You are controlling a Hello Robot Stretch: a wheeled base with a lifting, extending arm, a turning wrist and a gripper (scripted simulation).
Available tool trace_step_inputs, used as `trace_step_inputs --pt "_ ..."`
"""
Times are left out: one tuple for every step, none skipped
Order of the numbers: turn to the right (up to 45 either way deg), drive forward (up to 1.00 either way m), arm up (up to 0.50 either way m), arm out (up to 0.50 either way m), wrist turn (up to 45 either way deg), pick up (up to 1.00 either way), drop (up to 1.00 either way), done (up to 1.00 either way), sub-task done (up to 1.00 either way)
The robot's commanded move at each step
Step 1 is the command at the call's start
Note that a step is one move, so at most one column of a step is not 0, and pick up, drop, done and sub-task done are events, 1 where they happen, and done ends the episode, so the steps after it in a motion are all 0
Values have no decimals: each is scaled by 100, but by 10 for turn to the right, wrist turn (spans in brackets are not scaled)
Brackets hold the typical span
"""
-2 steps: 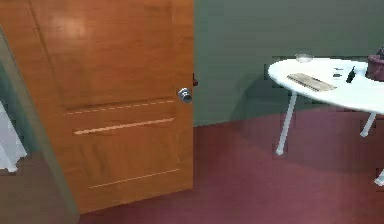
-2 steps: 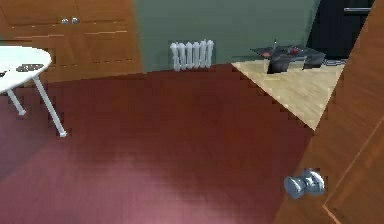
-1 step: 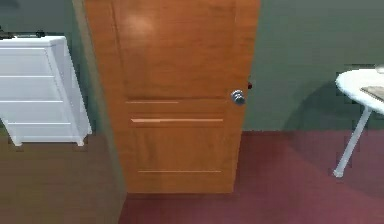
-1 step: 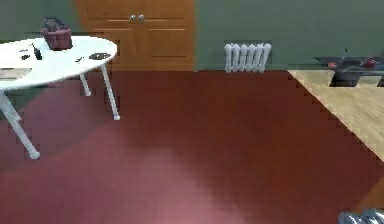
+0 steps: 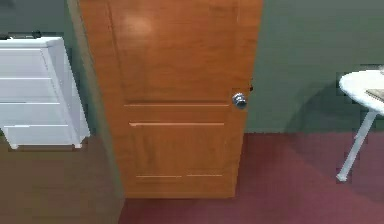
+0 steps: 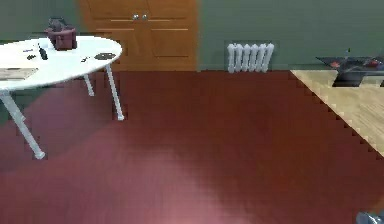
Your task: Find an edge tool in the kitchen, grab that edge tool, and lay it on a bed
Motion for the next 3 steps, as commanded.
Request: trace_step_inputs --pt "450 0 0 0 0 0 0 0 0" --pt "330 0 0 0 0 0 0 0 0" --pt "0 60 0 0 0 0 0 0 0"
